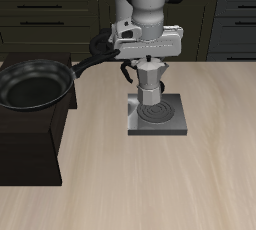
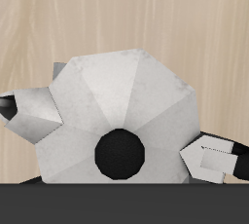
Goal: Place the moka pot on the stove and turn on the stove
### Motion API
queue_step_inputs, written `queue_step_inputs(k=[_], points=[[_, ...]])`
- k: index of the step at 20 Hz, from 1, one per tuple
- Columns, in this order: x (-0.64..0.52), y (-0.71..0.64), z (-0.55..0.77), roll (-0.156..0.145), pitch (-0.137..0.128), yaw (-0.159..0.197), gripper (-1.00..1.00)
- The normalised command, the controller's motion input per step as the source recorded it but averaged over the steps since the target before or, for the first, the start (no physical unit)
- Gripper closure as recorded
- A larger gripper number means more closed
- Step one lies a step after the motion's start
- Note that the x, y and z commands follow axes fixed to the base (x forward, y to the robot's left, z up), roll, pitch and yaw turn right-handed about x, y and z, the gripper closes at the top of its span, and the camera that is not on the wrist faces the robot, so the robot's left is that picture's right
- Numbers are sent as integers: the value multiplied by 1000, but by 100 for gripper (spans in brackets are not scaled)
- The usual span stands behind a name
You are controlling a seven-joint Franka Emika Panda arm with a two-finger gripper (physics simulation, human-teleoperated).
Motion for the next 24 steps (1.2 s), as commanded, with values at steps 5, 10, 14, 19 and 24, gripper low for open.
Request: queue_step_inputs(k=[5,10,14,19,24], points=[[-35,219,-73,43,6,8,100],[78,172,-18,19,-2,0,100],[62,88,-70,9,9,12,100],[115,-1,-97,-5,22,-9,100],[67,-3,-82,-11,13,-1,100]])
